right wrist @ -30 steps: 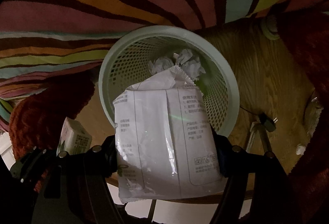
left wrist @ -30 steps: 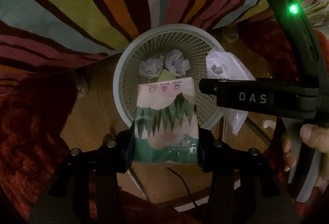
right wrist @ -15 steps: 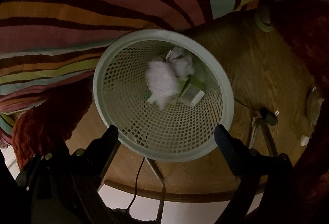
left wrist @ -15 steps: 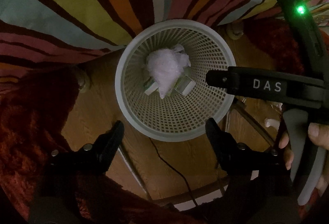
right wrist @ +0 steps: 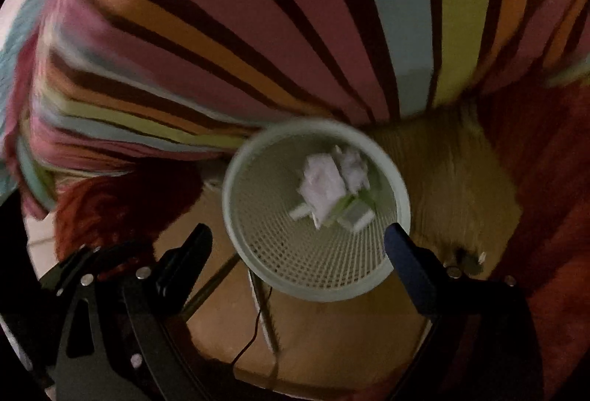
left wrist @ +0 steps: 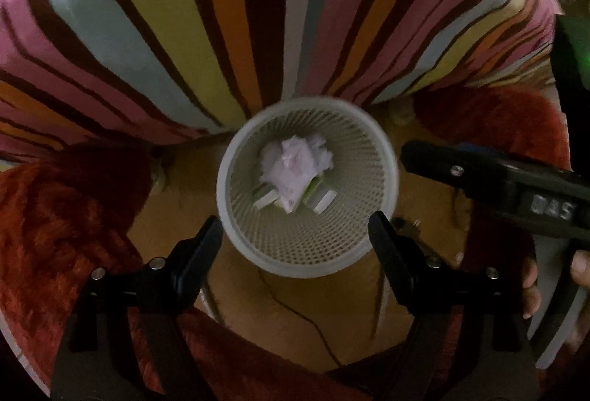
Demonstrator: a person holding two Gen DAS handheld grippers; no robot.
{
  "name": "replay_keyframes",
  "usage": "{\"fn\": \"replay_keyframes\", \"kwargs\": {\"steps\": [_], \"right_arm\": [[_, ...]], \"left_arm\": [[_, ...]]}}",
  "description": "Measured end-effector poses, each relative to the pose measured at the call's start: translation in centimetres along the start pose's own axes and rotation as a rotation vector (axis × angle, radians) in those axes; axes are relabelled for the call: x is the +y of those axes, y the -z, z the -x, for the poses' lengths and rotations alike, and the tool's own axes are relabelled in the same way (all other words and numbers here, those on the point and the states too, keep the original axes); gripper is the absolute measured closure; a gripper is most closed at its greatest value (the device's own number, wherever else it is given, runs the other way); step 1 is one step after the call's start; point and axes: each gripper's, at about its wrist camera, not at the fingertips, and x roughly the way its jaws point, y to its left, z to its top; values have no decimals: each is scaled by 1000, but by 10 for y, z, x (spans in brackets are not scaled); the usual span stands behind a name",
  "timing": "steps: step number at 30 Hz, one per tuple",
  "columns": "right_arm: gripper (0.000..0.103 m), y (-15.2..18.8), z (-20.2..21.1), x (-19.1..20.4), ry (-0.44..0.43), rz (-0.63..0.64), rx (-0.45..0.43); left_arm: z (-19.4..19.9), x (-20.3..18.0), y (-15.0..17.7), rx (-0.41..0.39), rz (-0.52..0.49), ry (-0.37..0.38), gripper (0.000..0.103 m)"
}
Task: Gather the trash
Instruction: 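Move both tools back over the bed toward the small white box and tissue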
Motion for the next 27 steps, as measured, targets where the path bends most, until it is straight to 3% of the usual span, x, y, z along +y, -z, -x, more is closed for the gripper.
{"fn": "replay_keyframes", "kwargs": {"steps": [11,19,27], "right_arm": [[13,-43,110,17,-22,124,-466],[13,-86,146,25,-44,164,-621],[13,-123,165,41,-58,210,-682]], "left_arm": [[85,-17,-17,-324,-14,-8,24],[119,-18,-50,-464,10,-17,24],[136,-26,-90,-542,54,10,24]]}}
